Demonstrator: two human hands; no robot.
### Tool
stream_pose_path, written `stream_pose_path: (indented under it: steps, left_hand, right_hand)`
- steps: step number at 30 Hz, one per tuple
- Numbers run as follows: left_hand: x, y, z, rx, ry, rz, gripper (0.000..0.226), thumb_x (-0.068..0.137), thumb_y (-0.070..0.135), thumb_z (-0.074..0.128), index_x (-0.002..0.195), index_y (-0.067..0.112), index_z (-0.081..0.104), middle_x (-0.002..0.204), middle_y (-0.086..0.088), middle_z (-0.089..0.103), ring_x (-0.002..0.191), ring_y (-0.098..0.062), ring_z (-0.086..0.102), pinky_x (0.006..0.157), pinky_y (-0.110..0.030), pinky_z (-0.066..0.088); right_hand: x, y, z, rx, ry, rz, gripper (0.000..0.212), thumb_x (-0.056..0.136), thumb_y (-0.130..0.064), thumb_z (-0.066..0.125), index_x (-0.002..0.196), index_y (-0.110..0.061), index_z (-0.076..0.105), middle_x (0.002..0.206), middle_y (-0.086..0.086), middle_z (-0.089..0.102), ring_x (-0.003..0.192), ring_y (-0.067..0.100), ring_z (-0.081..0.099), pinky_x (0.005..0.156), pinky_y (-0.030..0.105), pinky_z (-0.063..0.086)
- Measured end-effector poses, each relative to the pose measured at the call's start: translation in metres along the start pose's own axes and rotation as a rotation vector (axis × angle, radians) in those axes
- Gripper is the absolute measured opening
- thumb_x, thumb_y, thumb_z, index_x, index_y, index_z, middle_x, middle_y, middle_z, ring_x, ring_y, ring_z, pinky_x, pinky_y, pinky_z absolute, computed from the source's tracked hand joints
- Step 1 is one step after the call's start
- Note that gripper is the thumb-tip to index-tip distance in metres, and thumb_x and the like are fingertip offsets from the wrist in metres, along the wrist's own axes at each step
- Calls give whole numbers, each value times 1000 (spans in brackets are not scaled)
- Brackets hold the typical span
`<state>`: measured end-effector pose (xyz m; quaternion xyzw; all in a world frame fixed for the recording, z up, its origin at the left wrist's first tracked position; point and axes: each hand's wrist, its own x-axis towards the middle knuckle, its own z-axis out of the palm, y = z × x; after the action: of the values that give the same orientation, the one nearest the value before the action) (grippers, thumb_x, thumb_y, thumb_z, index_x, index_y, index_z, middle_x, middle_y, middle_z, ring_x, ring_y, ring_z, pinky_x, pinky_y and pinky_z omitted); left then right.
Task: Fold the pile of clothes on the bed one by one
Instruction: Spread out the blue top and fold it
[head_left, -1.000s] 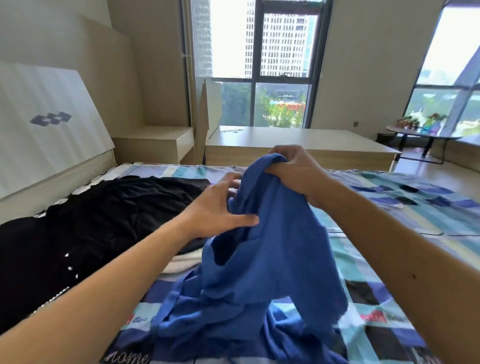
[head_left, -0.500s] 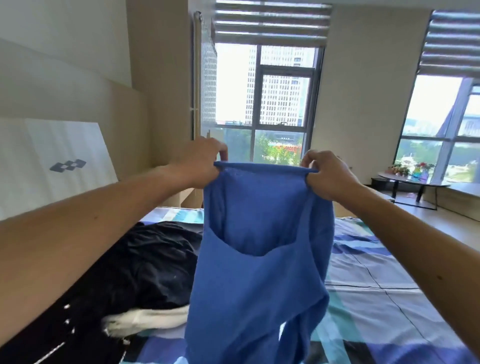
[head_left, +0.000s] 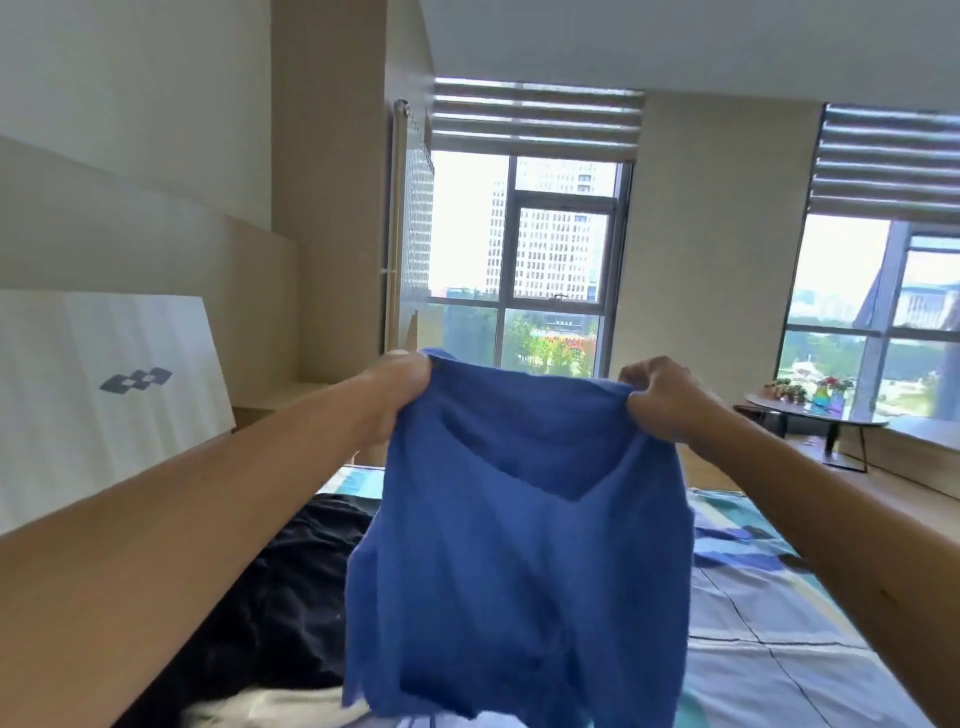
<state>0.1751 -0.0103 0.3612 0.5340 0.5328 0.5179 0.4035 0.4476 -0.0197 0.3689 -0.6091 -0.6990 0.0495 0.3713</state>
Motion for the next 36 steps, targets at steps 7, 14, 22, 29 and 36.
stream_pose_path:
  steps: [7, 14, 22, 29, 36]
  left_hand:
    - [-15, 42, 39, 489, 10, 310, 19, 93, 20, 41, 78, 13, 50, 79, -6, 54, 71, -23, 51, 64, -30, 39]
    - [-12, 53, 2, 957, 41, 526, 17, 76, 17, 46, 83, 11, 60, 83, -4, 63, 81, -24, 61, 74, -42, 52]
    - [10, 42, -80, 1070, -13, 385, 25, 89, -1, 50, 104, 15, 62, 103, -7, 62, 91, -20, 58, 72, -32, 47]
    - [5, 12, -77, 766, -209, 59, 39, 96, 3, 39, 107, 18, 73, 100, -5, 70, 92, -19, 62, 83, -36, 52]
    - [-8, 39, -30, 572, -308, 260, 33, 83, 21, 56, 113, 31, 65, 118, 2, 66, 114, -21, 61, 102, -43, 48]
  right_hand:
    - [-23, 10, 52, 487, -495, 123, 54, 70, 11, 61, 116, -15, 69, 107, 12, 75, 101, 29, 71, 90, 45, 58]
    - [-11, -4, 46, 699, -409, 106, 27, 92, -13, 70, 114, 3, 67, 112, 22, 72, 111, 40, 66, 102, 50, 51]
    - [25, -6, -35, 313, 161, 170, 17, 95, -12, 47, 92, -5, 62, 86, 15, 56, 73, 26, 52, 57, 29, 46]
    - [23, -29, -83, 328, 316, 211, 16, 99, -7, 39, 101, -8, 55, 91, 11, 51, 74, 25, 55, 36, 31, 53]
    - [23, -43, -87, 431, 136, 193, 14, 97, -3, 44, 91, -11, 53, 78, 8, 52, 69, 22, 51, 56, 29, 43]
